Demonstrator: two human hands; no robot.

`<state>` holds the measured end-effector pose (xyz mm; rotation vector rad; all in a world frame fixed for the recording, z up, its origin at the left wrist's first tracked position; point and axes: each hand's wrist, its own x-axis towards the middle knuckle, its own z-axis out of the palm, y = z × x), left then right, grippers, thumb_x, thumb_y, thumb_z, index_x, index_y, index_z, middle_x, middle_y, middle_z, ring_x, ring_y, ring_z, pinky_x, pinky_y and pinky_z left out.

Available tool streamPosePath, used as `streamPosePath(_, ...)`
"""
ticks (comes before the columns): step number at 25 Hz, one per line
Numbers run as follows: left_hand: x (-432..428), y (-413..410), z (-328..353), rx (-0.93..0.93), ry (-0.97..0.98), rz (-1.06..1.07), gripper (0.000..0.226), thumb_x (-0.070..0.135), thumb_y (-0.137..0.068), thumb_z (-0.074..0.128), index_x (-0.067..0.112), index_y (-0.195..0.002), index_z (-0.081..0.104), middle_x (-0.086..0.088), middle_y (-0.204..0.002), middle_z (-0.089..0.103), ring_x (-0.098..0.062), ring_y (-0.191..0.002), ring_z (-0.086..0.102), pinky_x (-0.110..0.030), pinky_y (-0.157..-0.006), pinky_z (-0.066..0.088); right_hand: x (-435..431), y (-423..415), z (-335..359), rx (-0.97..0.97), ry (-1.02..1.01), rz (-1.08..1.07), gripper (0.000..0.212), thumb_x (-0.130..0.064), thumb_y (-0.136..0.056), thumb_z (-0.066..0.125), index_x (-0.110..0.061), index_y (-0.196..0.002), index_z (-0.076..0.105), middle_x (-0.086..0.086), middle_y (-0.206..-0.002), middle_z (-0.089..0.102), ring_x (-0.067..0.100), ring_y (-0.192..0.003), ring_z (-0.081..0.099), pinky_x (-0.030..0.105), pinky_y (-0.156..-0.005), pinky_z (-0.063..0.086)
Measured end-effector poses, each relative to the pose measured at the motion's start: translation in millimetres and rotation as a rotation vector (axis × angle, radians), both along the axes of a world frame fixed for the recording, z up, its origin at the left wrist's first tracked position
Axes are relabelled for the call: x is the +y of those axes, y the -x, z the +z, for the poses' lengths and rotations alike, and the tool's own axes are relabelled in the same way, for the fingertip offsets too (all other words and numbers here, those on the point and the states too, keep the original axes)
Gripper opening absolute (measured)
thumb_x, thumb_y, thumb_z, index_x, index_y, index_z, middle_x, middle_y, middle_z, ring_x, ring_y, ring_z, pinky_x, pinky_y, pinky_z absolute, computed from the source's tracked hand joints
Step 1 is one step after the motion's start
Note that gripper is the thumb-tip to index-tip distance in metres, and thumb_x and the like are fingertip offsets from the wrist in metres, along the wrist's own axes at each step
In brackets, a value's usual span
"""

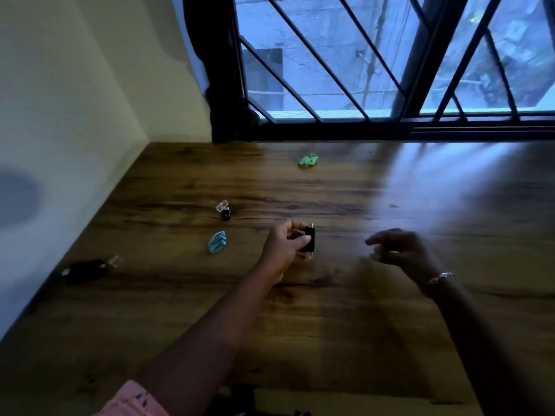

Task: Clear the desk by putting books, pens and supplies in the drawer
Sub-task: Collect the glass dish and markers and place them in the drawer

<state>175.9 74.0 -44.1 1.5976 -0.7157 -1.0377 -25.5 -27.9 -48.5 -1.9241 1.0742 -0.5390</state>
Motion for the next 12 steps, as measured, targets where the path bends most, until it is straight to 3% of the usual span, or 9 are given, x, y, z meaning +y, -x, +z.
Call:
streamPosePath(2, 5.4, -8.1, -0.8, 0.008, -0.015, 0.003, 0.015, 0.003, -0.091, 0.053, 0.015, -0.100, 0.055, -0.006, -0.107, 0.056, -0.031, -0.099, 0.062, -0.034, -0.067, 0.056, 4.1, -32.5, 6.8, -0.073, -0.032, -0.011, 0.027, 0.005, -0.073, 0.070, -0.019, -0.083, 0.070, 0.001, -0.075, 0.063, 0.007, -0.066, 0.061, 0.015, -0.066, 0.054)
streamPosePath(5, 13.1, -25.1, 1.0, -0.007, -0.021, 0.045, 0.017, 0.003, -0.091, 0.053, 0.019, -0.097, 0.055, 0.000, -0.102, 0.054, -0.031, -0.101, 0.062, -0.040, -0.069, 0.057, 12.9, -78.8, 22.6, -0.242, -0.200, 0.076, 0.020, 0.003, -0.080, 0.063, -0.017, -0.081, 0.066, 0.004, -0.076, 0.062, 0.013, -0.068, 0.062, 0.024, -0.067, 0.057)
streamPosePath(9, 22.6, -34.0, -0.1, -0.037, -0.024, 0.076, 0.019, 0.004, -0.092, 0.052, 0.019, -0.102, 0.057, -0.010, -0.118, 0.055, -0.031, -0.105, 0.059, -0.034, -0.068, 0.057, 19.8, -113.2, 30.1, -0.303, -0.305, 0.106, 0.010, 0.000, -0.080, 0.063, -0.009, -0.078, 0.063, 0.007, -0.068, 0.057, 0.011, -0.055, 0.056, 0.015, -0.047, 0.052)
streamPosePath(12, 28.9, -35.5, -0.1, -0.075, -0.007, 0.062, 0.022, 0.002, -0.091, 0.051, 0.014, -0.109, 0.057, -0.009, -0.119, 0.056, -0.025, -0.103, 0.060, -0.032, -0.070, 0.056, 24.5, -124.6, 28.7, -0.269, -0.285, 0.061, 0.013, 0.002, -0.080, 0.063, 0.007, -0.092, 0.062, 0.007, -0.071, 0.058, 0.015, -0.060, 0.055, 0.012, -0.046, 0.051)
